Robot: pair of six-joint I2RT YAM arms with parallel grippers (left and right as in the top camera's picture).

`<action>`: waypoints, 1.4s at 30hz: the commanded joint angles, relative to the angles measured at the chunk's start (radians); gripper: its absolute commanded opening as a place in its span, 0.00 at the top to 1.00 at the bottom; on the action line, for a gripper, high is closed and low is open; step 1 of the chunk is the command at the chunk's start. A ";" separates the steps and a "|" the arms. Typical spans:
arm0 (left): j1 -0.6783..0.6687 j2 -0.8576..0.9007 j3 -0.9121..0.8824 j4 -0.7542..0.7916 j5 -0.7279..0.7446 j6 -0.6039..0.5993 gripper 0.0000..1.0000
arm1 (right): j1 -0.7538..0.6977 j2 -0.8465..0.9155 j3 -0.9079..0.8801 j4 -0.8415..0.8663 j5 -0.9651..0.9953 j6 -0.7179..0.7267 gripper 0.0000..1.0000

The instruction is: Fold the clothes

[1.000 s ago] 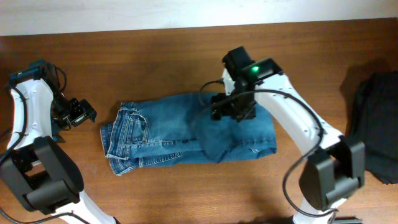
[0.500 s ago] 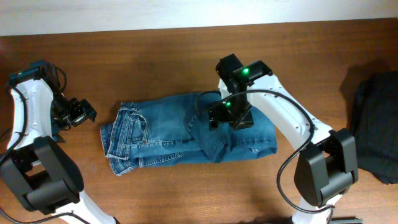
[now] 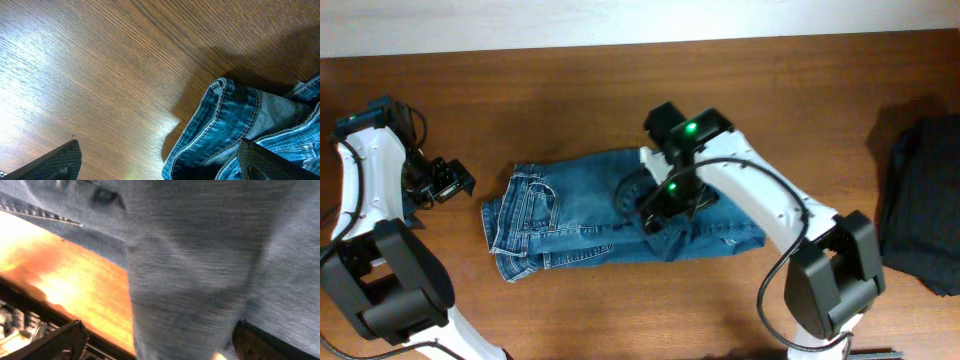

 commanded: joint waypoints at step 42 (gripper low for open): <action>0.006 -0.002 -0.002 -0.015 0.008 -0.003 0.01 | -0.348 0.051 0.119 -0.218 0.735 0.395 0.96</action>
